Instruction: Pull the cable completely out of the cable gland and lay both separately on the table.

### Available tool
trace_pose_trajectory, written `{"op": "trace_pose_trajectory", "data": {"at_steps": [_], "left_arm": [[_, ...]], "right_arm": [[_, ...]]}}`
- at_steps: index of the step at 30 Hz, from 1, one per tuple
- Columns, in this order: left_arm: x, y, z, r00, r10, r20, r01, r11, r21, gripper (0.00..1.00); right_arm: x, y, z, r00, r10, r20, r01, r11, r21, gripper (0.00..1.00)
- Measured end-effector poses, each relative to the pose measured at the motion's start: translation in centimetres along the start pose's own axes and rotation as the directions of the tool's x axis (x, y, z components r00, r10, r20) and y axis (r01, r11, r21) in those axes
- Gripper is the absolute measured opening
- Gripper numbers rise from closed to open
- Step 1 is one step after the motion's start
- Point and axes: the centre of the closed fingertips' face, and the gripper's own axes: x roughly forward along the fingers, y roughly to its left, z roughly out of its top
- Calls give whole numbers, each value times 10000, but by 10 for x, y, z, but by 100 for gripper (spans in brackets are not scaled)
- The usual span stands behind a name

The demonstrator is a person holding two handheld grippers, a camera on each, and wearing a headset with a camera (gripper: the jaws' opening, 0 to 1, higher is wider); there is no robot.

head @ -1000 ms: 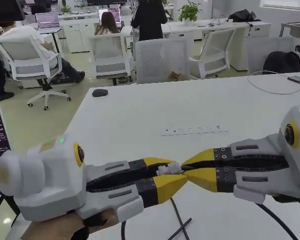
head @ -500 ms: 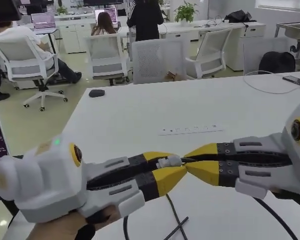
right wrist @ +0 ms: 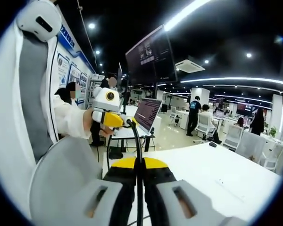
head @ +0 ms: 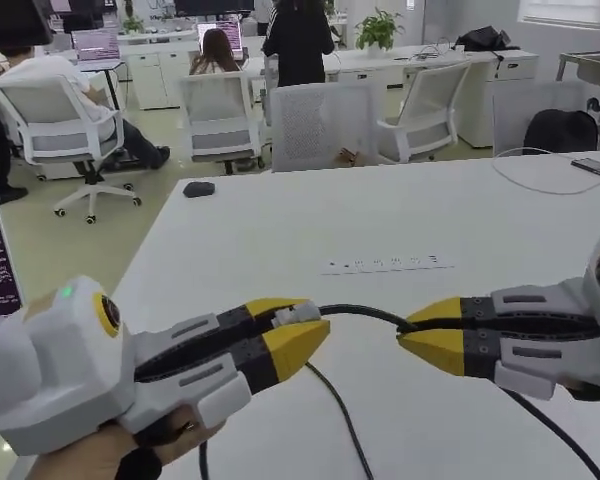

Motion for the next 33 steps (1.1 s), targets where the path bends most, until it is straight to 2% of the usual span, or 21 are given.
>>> {"op": "trace_pose_trajectory", "data": {"at_steps": [2,7,13,16,18,21,23,26,31,33], "left_arm": [[-2,1,0,10000,71,-27,-71,10000,44,16],[-2,1,-12,9985,124,-539,-116,9998,152,16],[0,0,-19,9970,136,-756,-125,9998,161,16],[3,2,-27,9933,213,-1133,-177,9993,327,16],[4,1,-28,9932,195,-1149,-152,9991,384,16],[5,4,-28,9930,249,-1155,-207,9991,374,16],[7,5,-30,9918,311,-1236,-269,9990,359,16],[11,5,-36,9886,320,-1474,-266,9989,384,16],[22,-2,-45,9835,67,-1808,35,9984,561,16],[26,-5,-49,9800,-26,-1992,157,9978,639,16]], "right_arm": [[-3,-1,-8,9999,-4,-146,5,10000,78,3],[-2,0,-30,9977,137,-662,-118,9995,277,3],[-2,0,-46,9935,252,-1110,-209,9990,395,3],[-6,-2,-53,9870,151,-1601,-114,9996,240,3],[-7,-2,-55,9830,160,-1827,-139,9998,123,3],[-10,-2,-53,9807,200,-1945,-193,9998,55,3],[-13,-7,-50,9796,-64,-2010,68,10000,13,5],[-14,-8,-35,9871,-127,-1595,130,9999,13,12],[0,5,-6,9907,208,-1342,-363,9928,-1141,19],[7,10,-3,9886,306,-1475,-519,9883,-1433,20]]}}
